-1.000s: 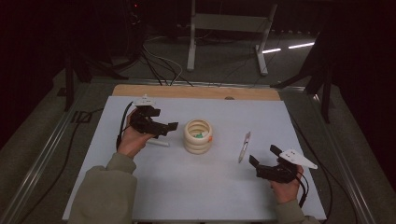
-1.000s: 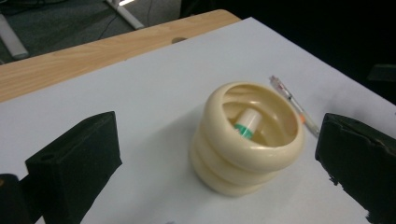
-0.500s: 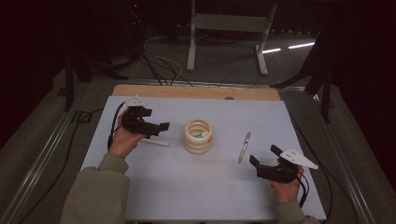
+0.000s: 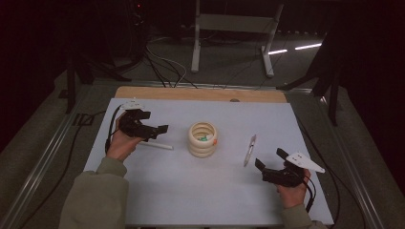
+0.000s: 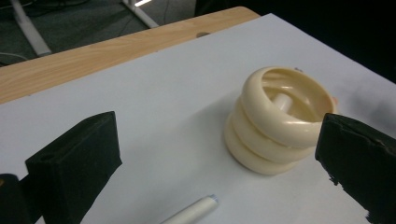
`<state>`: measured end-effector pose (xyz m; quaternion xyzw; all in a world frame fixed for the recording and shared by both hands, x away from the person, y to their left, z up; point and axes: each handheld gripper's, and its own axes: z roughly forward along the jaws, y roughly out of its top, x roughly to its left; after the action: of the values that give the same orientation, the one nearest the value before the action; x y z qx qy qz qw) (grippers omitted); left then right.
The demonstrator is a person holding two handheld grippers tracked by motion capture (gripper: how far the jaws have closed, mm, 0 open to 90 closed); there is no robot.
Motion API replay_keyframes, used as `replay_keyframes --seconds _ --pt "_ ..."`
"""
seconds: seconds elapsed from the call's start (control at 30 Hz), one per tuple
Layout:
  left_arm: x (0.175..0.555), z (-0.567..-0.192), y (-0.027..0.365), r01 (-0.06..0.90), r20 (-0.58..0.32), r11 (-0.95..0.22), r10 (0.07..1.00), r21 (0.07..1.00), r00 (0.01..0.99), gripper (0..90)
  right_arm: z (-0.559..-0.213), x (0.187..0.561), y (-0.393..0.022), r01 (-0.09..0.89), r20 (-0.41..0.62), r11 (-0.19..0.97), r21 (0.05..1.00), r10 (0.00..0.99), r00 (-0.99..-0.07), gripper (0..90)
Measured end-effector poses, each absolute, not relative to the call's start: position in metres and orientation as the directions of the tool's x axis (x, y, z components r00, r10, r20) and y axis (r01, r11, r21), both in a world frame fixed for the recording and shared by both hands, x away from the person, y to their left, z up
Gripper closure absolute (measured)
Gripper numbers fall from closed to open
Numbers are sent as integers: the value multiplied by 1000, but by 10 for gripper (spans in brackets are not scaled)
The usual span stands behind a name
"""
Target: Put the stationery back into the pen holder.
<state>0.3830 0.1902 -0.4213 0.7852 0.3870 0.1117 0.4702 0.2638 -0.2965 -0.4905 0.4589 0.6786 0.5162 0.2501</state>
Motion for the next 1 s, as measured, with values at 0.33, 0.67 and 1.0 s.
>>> replay_keyframes --seconds 0.33,0.67,1.0 --pt "384 -426 196 509 -181 -258 729 821 660 4 -491 264 -296 366 135 45 930 882 -451 5" --pt "386 -429 200 517 -180 -254 740 817 648 4 -491 264 -296 365 137 44 930 881 -453 5" --pt "387 -433 200 519 -172 -263 743 814 647 4 -491 264 -296 366 135 46 929 880 -455 5"
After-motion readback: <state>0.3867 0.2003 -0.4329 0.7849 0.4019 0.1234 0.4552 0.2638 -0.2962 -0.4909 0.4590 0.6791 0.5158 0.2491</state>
